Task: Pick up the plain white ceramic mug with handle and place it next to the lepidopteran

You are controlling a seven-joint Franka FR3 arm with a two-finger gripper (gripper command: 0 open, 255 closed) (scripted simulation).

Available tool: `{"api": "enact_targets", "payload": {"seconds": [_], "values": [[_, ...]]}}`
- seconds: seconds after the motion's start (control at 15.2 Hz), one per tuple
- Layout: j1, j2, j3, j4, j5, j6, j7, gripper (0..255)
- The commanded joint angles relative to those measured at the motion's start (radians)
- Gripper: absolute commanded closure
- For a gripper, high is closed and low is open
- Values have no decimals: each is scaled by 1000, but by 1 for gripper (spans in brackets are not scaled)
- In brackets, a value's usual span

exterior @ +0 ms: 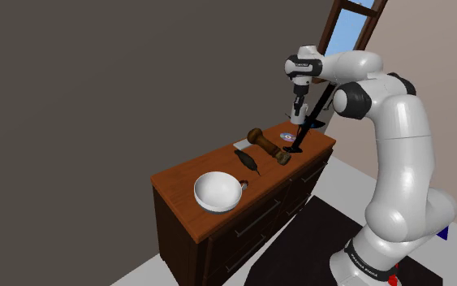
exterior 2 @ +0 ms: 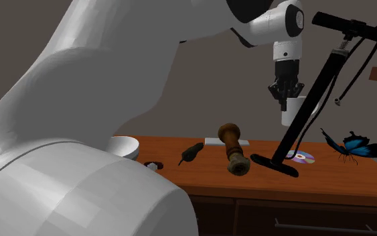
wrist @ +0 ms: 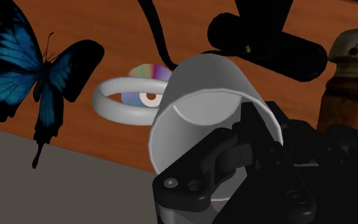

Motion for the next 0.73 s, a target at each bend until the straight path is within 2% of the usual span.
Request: {"api": "enact_targets", "payload": {"seconds": [0.0,0.66], "values": [[0,4,1,-22,1,24,-1,255],[6,25,5,-123,5,145,7,255]]}}
